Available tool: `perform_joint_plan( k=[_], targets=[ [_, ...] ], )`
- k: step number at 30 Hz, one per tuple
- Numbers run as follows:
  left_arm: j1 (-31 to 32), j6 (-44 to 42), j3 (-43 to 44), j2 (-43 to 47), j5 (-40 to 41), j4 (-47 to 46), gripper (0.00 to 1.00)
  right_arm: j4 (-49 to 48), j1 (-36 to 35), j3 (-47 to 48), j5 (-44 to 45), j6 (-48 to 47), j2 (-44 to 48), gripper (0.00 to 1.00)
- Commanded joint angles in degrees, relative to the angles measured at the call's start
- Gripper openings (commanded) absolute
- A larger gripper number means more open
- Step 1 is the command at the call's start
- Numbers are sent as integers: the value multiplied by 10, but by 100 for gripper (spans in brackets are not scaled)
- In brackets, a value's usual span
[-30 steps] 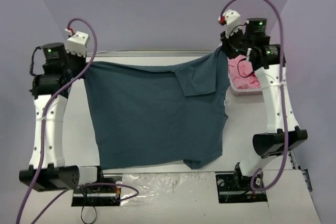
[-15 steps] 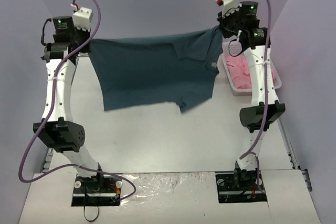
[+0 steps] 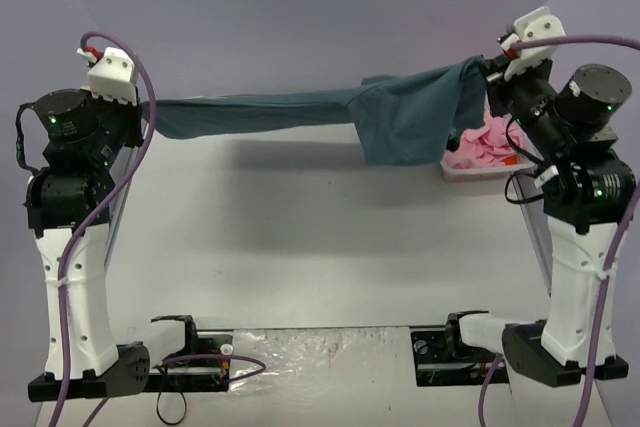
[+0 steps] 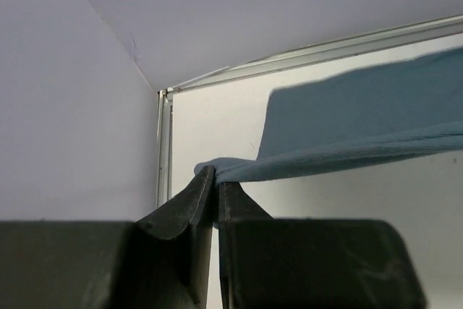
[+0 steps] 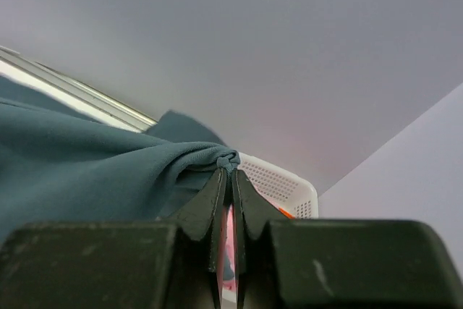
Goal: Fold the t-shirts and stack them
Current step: Flatten out the tshirt
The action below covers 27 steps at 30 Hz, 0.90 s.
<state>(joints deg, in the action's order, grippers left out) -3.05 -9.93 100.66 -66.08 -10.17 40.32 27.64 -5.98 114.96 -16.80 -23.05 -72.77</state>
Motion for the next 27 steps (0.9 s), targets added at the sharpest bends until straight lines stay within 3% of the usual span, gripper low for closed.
perform_joint_plan(
  k=[1, 6, 11, 18, 23, 26, 27],
  targets=[
    [-1, 6, -19, 38, 22, 4, 2, -21, 7, -44, 17, 13, 55, 0],
    [0, 9, 44, 54, 28, 26, 2, -17, 28, -16, 27, 19, 96, 0],
    [0, 8, 98, 13, 17, 29, 2, -17, 40, 20, 33, 21, 54, 0],
    [0, -6, -35, -35, 24, -84, 2, -58, 40, -50, -2, 13, -71, 0],
    [-2, -40, -53, -199, 58, -180, 2, -118, 30, -67, 12, 3, -226, 0],
    [-4, -54, 21, -352, 82, -196, 2, -138, 20, 3, 37, 3, -370, 0],
    [-4, -56, 102, -399, 95, -170, 2, -136, 20, 38, 56, 12, -463, 0]
  ],
)
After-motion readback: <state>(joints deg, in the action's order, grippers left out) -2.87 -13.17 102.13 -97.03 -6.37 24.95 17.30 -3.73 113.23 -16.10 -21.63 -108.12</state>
